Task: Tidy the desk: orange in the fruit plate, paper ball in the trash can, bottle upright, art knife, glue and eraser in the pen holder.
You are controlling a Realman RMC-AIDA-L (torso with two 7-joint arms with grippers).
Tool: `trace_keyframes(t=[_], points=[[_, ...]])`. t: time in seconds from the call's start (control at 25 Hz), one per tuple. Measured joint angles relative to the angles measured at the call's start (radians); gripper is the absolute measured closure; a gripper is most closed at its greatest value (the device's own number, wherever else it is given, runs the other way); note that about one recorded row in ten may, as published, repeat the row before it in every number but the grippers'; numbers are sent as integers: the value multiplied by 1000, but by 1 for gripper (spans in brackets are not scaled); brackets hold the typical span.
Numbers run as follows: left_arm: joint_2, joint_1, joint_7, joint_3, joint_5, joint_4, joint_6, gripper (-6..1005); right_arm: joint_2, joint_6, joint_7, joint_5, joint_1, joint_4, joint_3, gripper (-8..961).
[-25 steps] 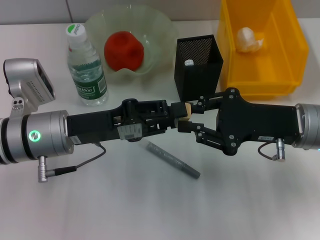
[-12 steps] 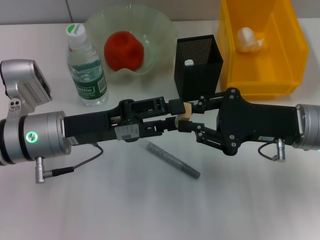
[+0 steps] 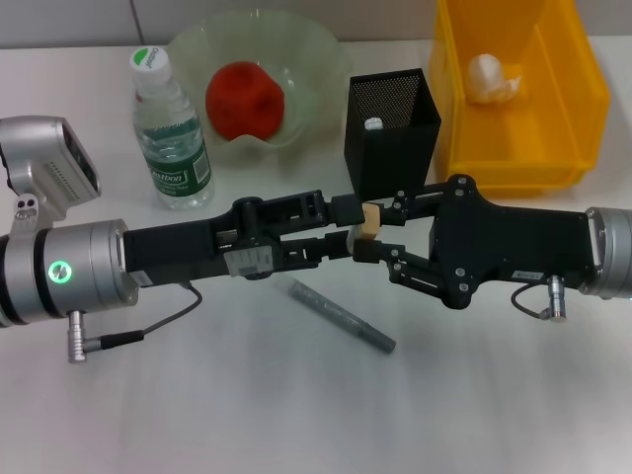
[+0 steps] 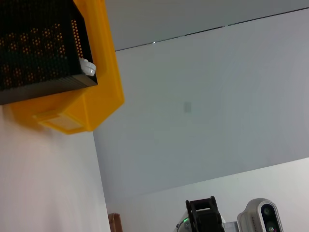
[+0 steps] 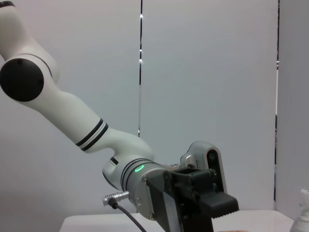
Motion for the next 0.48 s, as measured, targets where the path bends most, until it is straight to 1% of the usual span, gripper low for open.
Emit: trace_keyframes(t=[0.12, 0.2, 0.24, 0.28, 0.32, 0.36, 0.4, 0.48], points=[[1, 2, 10, 0, 0, 0, 2, 209, -1, -1, 0, 5, -4, 0, 1, 662], [4, 6, 29, -1, 0, 0, 6, 210, -2, -2, 2, 8, -7, 0, 1, 660], [10, 11, 68, -1, 0, 0, 13, 210, -3, -2, 5, 10, -9, -1, 3, 660], [10, 11, 68, -1, 0, 0, 13, 210, -3, -2, 5, 10, -9, -1, 3, 659], [13, 15, 93, -1, 0, 0, 17, 210, -4, -2, 7, 12, -11, -2, 3, 658], [16, 25, 154, -2, 0, 0, 20, 211, -5, -2, 14, 18, -15, -4, 4, 658], [16, 25, 154, -2, 0, 0, 20, 211, -5, -2, 14, 18, -15, -4, 4, 657], [20, 42, 242, -3, -1, 2, 20, 211, -6, -2, 24, 30, -21, -7, 4, 656]])
